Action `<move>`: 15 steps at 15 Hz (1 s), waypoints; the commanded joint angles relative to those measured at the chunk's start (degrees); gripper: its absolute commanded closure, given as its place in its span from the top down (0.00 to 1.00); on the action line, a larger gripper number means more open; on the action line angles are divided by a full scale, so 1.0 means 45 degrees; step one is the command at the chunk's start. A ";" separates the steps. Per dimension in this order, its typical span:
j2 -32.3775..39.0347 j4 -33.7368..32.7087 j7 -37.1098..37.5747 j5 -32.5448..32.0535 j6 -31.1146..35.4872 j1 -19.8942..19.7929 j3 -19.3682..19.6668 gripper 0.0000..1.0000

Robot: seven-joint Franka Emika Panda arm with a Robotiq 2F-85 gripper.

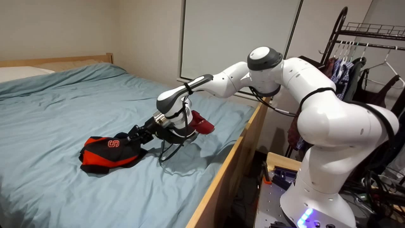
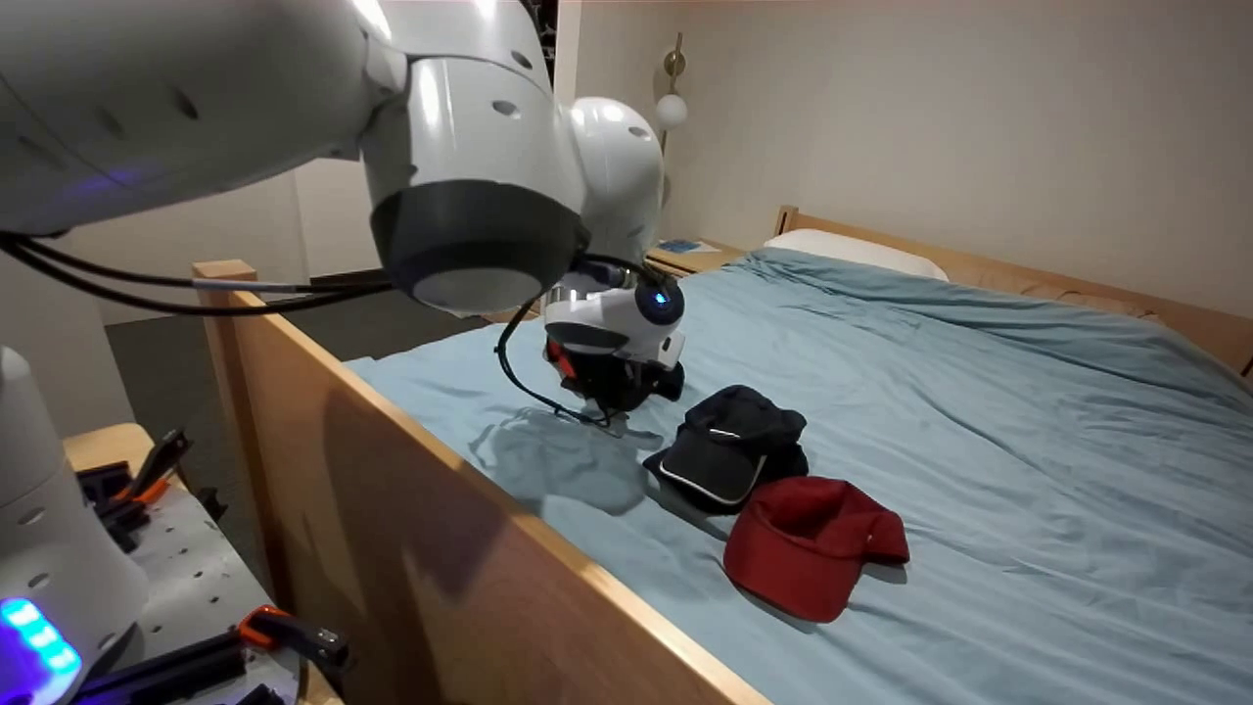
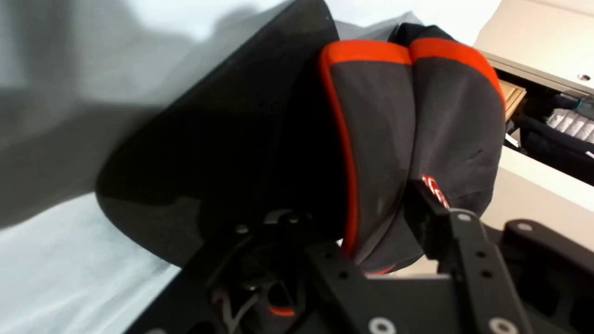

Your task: Move the caps to the right

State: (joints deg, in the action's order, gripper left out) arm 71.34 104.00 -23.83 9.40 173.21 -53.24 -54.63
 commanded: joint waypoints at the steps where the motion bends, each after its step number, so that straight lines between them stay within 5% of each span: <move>1: 0.0676 0.0151 -0.0369 -0.1216 0.0237 -0.0557 -0.0518 0.26; 6: 0.0268 0.0718 -0.0254 -0.2200 0.1094 -0.1369 -0.1415 0.02; 11: 0.0623 0.2015 0.0551 -0.4087 0.4479 -0.3179 -0.3262 0.05; 14: 0.0597 0.2689 0.2052 -0.5255 0.6515 -0.4096 -0.3419 0.05; 15: 0.0694 0.1571 0.2565 -0.5699 0.5545 -0.4534 -0.3523 0.05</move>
State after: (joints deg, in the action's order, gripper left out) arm 73.08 112.76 -17.70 -11.28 198.36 -67.91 -68.43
